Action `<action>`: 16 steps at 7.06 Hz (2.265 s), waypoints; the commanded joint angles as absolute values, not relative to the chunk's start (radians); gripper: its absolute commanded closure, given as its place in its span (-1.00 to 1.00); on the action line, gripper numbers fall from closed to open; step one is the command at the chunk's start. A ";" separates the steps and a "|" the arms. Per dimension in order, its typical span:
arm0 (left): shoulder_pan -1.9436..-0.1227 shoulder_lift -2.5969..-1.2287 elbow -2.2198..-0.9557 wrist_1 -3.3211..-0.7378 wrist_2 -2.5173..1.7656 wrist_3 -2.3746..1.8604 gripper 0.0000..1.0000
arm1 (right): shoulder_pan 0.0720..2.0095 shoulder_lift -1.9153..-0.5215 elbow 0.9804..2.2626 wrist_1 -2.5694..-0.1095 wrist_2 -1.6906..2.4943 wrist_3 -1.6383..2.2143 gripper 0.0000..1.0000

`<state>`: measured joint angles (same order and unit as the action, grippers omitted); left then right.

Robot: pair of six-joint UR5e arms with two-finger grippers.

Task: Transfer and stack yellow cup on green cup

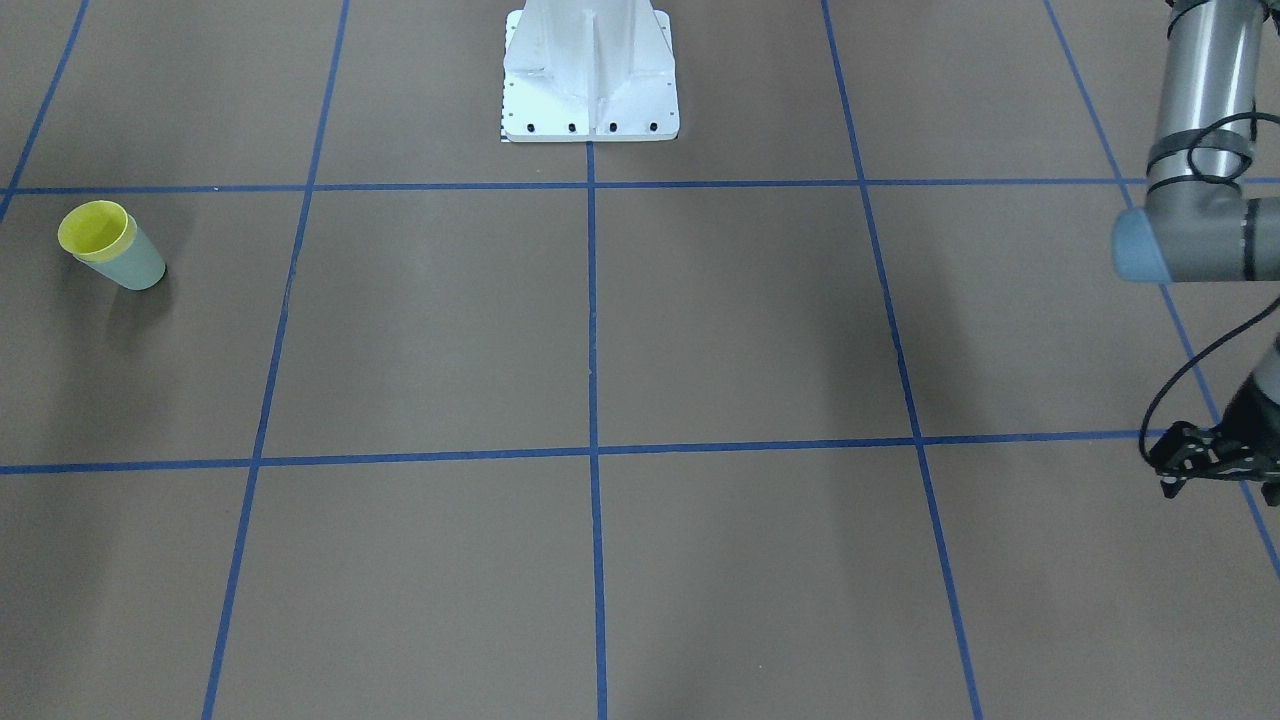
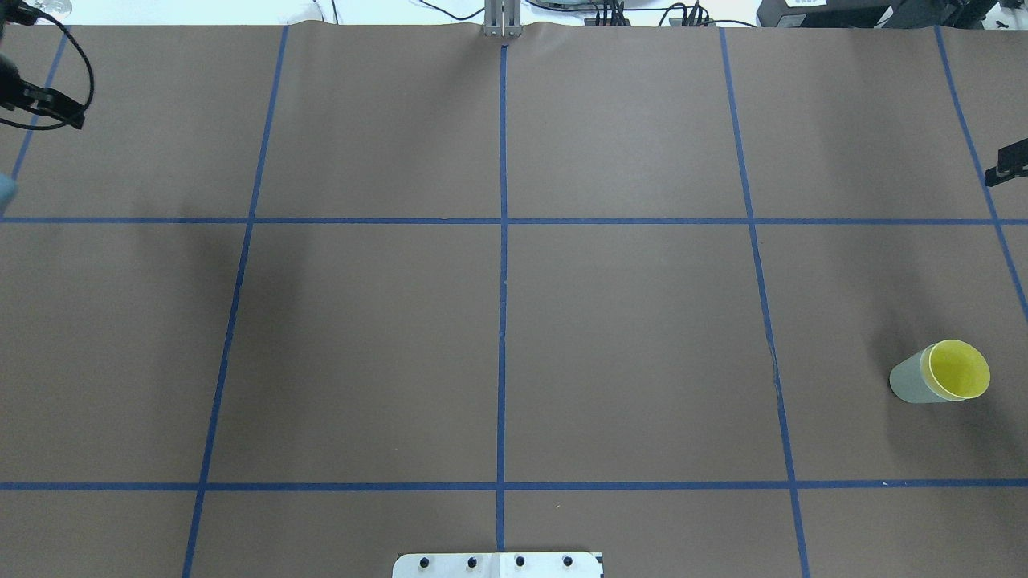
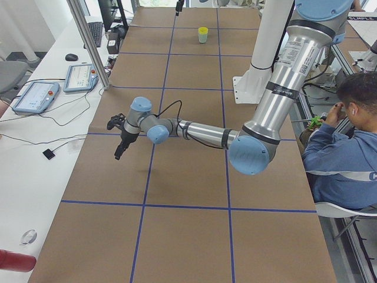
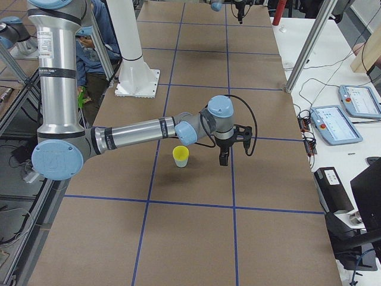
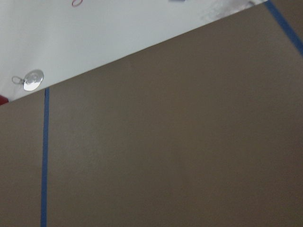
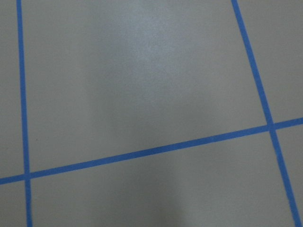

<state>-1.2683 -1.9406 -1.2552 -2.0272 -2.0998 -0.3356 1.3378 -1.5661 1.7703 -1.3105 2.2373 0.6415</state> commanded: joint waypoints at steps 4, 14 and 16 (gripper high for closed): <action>-1.707 -1.791 -1.398 -1.747 -2.470 -0.013 -1.00 | 1.537 -1.516 1.701 -1.641 2.282 0.199 -1.00; -1.624 -1.531 -1.609 -1.672 -2.404 -0.020 -1.00 | 1.597 -1.528 1.628 -1.626 2.310 0.104 -1.00; -1.621 -1.531 -1.629 -1.631 -2.405 -0.020 -1.00 | 1.595 -1.543 1.611 -1.621 2.366 0.095 -1.00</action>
